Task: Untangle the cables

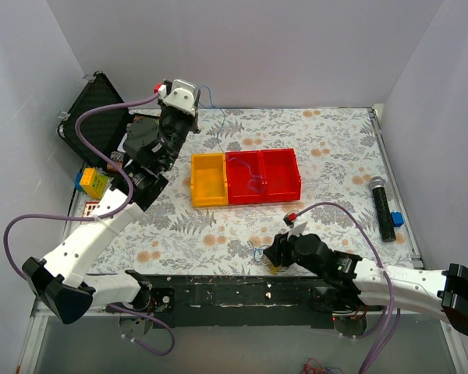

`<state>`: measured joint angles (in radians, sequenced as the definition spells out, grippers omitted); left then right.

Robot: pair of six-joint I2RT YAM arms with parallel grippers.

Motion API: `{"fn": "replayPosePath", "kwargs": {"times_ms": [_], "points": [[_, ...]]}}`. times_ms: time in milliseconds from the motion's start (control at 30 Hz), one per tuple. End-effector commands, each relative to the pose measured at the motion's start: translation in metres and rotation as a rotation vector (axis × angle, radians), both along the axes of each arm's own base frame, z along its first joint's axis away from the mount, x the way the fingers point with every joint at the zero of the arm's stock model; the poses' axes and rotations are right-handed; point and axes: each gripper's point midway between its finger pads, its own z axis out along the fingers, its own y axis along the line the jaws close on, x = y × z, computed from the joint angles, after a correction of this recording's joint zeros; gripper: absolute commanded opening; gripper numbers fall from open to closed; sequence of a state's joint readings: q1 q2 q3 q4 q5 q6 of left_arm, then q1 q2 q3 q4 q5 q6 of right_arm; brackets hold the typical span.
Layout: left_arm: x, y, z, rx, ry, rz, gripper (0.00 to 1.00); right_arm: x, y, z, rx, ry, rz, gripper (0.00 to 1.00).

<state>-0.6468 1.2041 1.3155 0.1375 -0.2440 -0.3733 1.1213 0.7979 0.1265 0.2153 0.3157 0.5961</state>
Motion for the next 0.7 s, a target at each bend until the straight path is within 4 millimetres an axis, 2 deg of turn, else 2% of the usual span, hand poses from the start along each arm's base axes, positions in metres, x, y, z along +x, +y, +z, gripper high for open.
{"fn": "replayPosePath", "kwargs": {"times_ms": [0,300,533,667], "points": [[0.001,0.012,0.007,-0.006,-0.031,0.025,0.00,0.003,-0.002,0.003,0.027,-0.022,-0.026,0.53],[0.005,0.005,0.000,0.004,-0.007,-0.001,0.00,0.004,-0.006,0.002,0.035,-0.022,-0.044,0.52],[0.009,0.002,-0.028,0.045,0.040,-0.011,0.00,0.004,-0.005,0.004,0.041,-0.022,-0.045,0.52],[0.010,0.004,-0.034,0.056,0.047,-0.005,0.00,0.005,-0.004,0.005,0.042,-0.024,-0.046,0.52]]}}
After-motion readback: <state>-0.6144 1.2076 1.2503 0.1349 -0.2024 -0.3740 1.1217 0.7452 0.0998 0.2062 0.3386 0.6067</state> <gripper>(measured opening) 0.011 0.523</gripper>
